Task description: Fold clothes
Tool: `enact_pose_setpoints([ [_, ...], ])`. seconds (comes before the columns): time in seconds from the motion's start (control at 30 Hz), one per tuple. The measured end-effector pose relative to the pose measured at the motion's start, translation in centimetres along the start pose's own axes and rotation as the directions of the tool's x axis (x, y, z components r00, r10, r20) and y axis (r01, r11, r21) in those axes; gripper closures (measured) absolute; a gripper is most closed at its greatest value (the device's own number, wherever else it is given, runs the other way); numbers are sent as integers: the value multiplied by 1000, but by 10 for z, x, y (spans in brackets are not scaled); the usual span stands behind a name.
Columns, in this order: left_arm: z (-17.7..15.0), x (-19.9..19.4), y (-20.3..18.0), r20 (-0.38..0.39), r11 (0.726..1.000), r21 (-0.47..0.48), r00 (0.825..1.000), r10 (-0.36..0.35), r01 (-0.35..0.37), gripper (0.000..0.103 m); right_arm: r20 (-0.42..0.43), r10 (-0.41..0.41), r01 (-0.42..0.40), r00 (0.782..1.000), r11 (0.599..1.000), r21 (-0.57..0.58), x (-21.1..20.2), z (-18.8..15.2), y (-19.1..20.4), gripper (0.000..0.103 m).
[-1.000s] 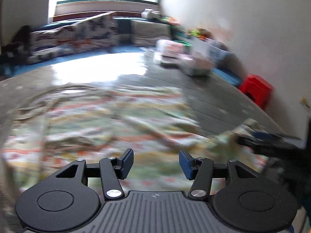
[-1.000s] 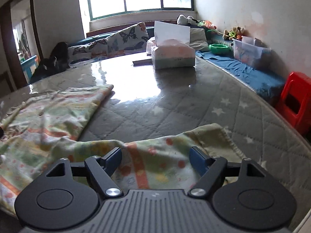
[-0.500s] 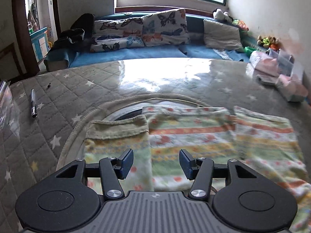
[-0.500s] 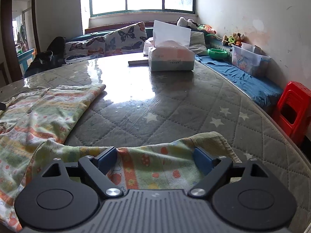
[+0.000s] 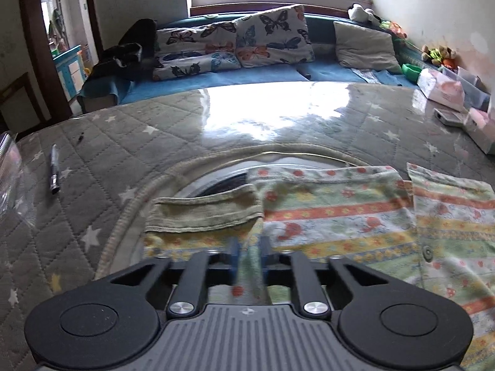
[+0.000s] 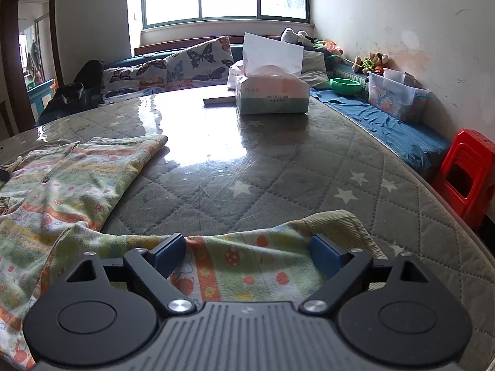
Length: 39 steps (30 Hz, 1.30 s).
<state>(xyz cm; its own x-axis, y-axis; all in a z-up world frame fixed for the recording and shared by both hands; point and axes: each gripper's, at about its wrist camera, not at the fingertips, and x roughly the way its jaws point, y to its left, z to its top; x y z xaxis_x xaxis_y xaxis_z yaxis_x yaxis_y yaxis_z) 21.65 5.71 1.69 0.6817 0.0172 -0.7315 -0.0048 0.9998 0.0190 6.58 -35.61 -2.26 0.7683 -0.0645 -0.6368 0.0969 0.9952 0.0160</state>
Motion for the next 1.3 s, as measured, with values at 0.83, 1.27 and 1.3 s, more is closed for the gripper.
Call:
enact_pose_setpoints([
  [0.83, -39, -109, 82, 117, 973, -230, 993, 2, 25, 99, 8, -5, 5, 1000, 1000, 0, 0, -1, 1, 12],
  [1.27, -12, -44, 8, 37, 996, -59, 997, -61, 63, 58, -14, 9, -9, 1000, 999, -41, -1, 6, 9, 9],
  [1.3, -10, -39, 6, 31, 997, -52, 998, -57, 59, 58, -16, 15, -15, 1000, 999, -52, -1, 8, 12, 9],
])
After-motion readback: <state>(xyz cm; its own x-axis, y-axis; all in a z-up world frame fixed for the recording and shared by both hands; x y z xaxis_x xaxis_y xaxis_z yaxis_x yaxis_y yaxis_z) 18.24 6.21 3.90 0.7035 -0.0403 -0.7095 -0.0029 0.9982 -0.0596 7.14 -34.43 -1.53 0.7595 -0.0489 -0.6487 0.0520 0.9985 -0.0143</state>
